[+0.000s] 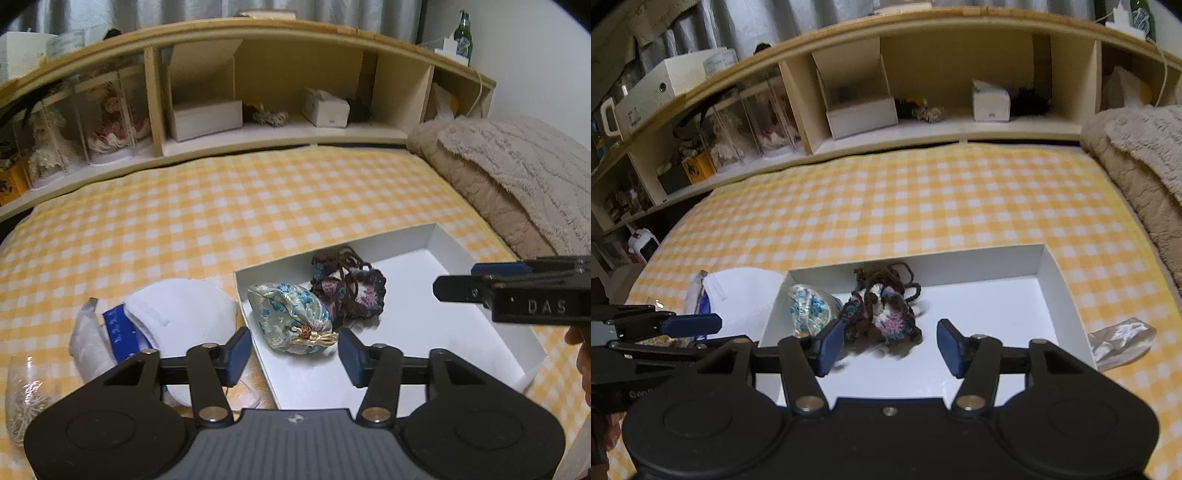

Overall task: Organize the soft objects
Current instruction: 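Withdraw both tools from the box and move toward the clear bags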

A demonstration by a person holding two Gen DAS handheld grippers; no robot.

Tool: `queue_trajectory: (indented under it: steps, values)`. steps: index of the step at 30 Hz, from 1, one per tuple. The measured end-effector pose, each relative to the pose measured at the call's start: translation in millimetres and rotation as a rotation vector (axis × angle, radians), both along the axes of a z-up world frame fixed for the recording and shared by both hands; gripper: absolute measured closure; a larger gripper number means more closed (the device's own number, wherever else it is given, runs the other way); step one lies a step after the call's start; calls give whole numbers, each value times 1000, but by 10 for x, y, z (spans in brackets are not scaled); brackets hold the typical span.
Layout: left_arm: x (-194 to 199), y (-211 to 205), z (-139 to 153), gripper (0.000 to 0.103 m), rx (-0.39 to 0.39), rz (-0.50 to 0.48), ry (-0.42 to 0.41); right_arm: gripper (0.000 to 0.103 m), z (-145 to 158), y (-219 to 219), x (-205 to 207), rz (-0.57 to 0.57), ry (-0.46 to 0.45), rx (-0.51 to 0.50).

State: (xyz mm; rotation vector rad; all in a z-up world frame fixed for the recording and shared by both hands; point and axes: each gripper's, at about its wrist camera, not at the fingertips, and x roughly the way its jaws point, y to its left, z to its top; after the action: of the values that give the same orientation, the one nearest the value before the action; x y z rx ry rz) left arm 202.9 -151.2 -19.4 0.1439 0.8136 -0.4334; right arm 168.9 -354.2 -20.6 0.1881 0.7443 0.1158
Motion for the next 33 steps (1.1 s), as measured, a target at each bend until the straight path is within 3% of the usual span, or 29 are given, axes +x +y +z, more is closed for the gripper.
queue_trajectory:
  steps: [6,15,23,33]
  values:
    - [-179,111,178,27,-24,31,-35,41,141,47,-268,3,-52,-28]
    - [-448,262,410,3,-52,71,-86,22,323,82,-652,-27,-126,-75]
    - [-629,381,529,0,-46,96,-132,0,424,104,-879,-67,-167,-107]
    - [-756,584,571,0,-59,107,-170,0,451,152,-995,-103,-214,-124]
